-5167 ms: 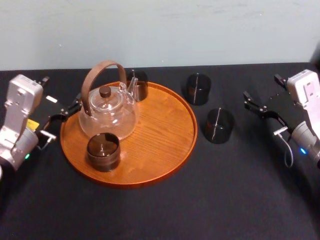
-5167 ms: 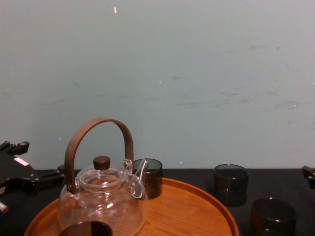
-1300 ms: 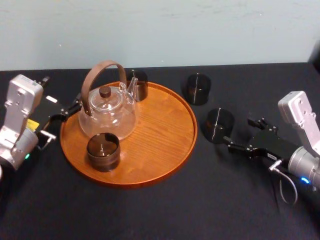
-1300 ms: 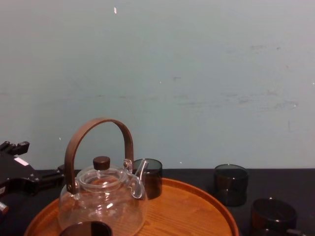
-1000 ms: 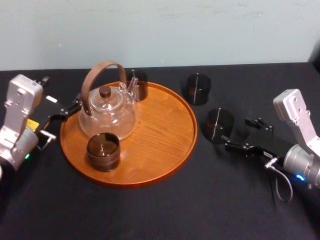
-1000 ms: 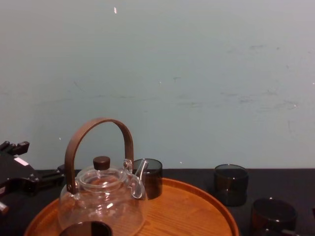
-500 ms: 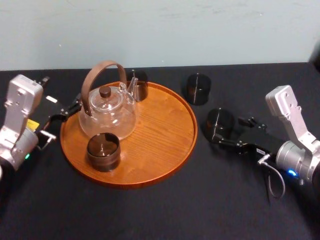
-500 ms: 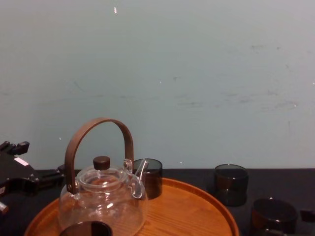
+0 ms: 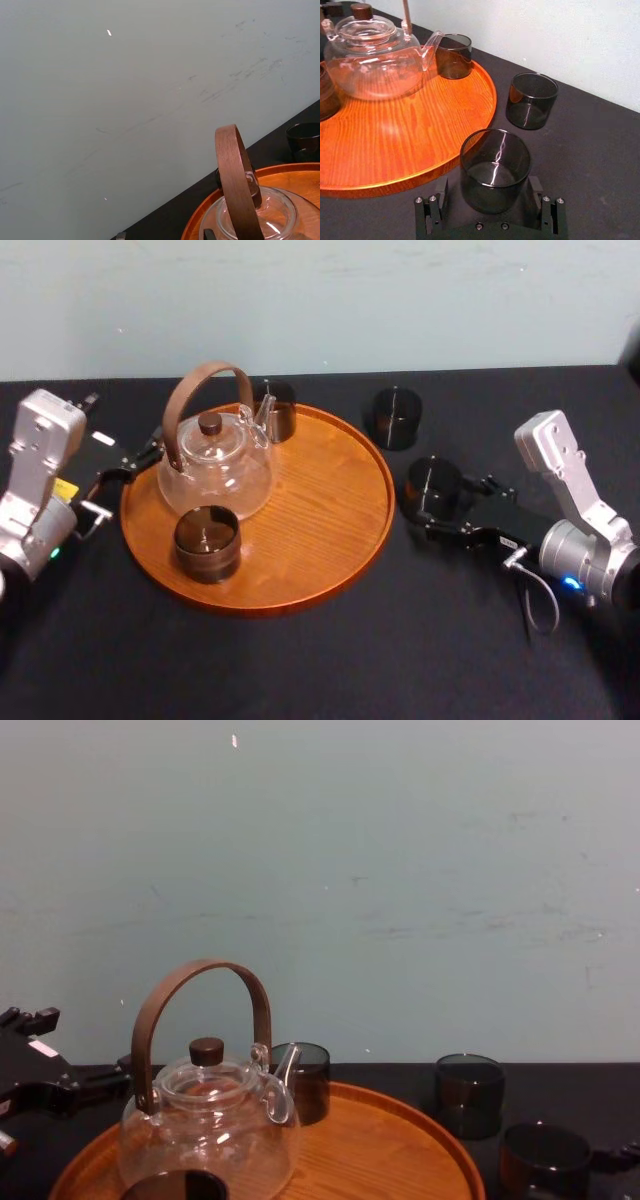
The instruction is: Pick up the glass from the table and place it on the tray.
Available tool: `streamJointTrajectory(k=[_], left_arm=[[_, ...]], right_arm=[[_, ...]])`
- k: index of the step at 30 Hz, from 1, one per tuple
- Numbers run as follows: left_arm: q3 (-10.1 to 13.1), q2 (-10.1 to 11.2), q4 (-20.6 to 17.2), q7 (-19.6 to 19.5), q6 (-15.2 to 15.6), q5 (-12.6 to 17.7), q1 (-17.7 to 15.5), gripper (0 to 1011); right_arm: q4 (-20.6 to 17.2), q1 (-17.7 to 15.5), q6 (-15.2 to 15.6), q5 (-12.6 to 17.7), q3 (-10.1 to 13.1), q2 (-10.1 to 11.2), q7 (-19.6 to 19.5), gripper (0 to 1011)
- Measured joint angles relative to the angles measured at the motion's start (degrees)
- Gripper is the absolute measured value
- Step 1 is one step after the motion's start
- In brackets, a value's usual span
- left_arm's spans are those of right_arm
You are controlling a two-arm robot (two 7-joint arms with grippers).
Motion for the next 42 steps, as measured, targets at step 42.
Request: streamJointTrajectory(k=[42], left_arm=[[0.0,0.0,0.0,0.0,0.0,0.0,0.0,1001]], right_arm=[[5.7,5.2,-0.1,-1.7,-0.9,-3.4,0.8,992]])
